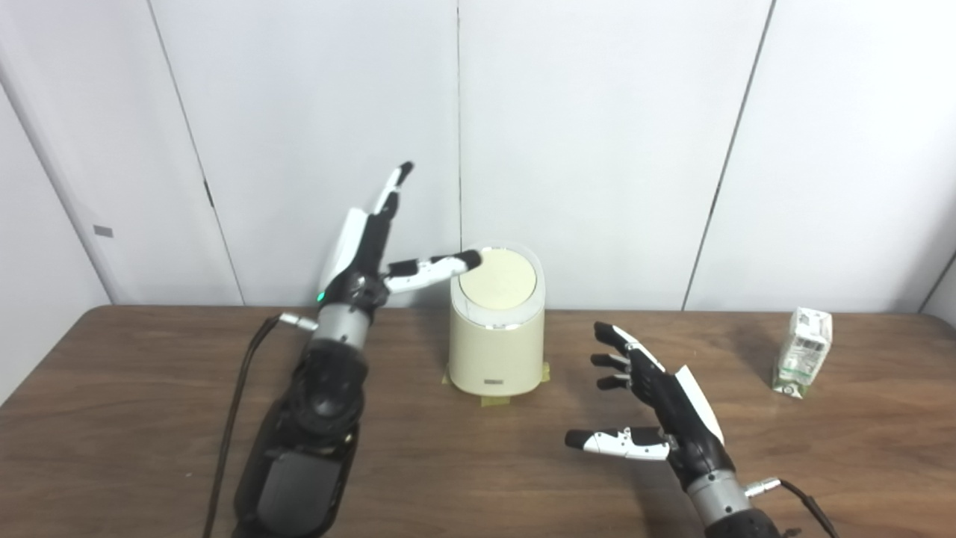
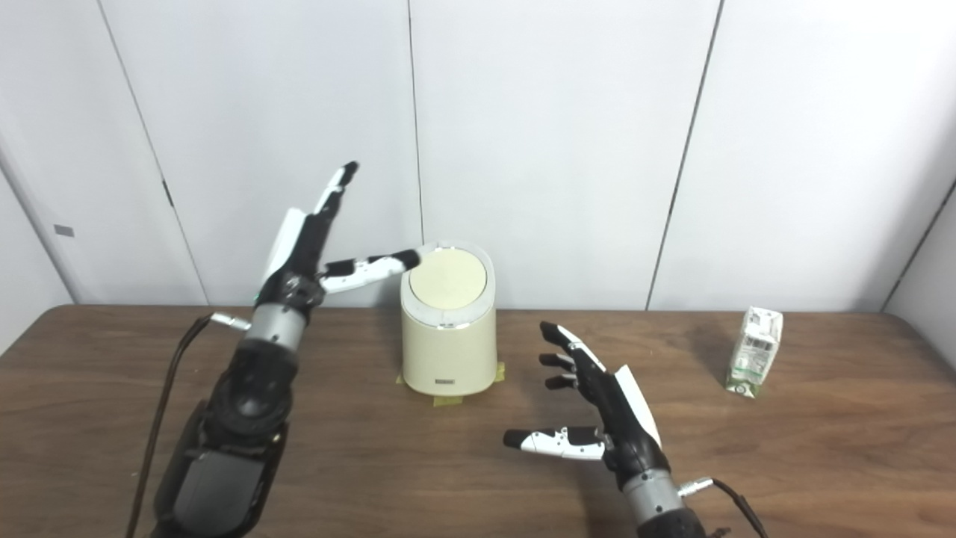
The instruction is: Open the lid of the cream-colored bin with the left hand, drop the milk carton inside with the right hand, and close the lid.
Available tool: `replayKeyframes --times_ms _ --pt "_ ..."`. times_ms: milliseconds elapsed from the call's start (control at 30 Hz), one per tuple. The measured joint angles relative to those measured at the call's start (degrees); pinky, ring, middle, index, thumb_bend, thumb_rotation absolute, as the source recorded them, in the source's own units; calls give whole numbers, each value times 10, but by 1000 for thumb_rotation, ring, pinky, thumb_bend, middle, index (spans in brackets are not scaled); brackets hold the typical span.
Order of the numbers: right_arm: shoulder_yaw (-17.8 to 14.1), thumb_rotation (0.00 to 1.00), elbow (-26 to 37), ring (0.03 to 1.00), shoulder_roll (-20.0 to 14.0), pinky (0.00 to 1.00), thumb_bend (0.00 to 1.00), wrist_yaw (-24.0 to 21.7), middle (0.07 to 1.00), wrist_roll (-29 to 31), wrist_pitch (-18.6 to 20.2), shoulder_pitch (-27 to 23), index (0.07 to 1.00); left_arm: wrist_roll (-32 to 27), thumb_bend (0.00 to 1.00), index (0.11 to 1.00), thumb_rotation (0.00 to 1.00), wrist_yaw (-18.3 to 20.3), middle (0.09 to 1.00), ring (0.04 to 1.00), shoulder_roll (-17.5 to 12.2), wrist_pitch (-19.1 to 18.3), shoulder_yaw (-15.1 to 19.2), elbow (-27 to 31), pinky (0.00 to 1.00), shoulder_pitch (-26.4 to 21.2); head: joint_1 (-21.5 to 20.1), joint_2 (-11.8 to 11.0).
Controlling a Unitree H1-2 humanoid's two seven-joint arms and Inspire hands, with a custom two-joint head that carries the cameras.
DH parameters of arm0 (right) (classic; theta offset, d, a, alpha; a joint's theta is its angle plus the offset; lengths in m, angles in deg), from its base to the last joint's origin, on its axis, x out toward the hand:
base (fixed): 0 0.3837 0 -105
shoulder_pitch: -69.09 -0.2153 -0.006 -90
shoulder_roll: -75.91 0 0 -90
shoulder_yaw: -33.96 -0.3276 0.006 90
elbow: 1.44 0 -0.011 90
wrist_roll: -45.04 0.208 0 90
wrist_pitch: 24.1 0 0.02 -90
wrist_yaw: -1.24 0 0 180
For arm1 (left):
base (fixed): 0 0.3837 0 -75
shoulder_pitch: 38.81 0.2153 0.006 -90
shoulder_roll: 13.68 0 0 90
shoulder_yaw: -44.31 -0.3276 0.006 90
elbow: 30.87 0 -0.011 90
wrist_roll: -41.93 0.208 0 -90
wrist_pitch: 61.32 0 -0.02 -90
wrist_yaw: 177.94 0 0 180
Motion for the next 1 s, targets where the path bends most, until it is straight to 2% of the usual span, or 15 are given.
replayKeyframes --times_ms 233,433,533,600,833,1000 --pt "0 216 2 808 1 690 797 0 899 0 1 0 879 30 918 1000 352 -10 1000 1000 9 -23 -22 -40 829 -40 -5 3" --pt "0 219 2 805 3 685 794 0 898 0 1 0 878 57 911 1000 355 -25 1000 1000 15 -26 -50 -88 937 -49 -7 3" --pt "-1 220 2 811 3 691 793 0 902 1 1 0 879 98 899 1000 324 -48 1000 1000 14 -26 -77 -119 991 -54 -8 2" --pt "0 218 2 809 5 686 795 0 900 1 1 0 878 119 884 1000 264 -64 1000 1000 13 -26 -87 -138 999 -59 -10 3" --pt "-1 235 12 803 7 687 801 0 898 1 4 0 880 140 851 1000 171 -105 1000 1000 12 -19 -94 -175 1000 -69 -15 4" --pt "-1 230 15 799 8 683 802 0 898 2 4 0 878 145 827 1000 141 -113 1000 1000 7 -14 -102 -193 1000 -69 -16 7"
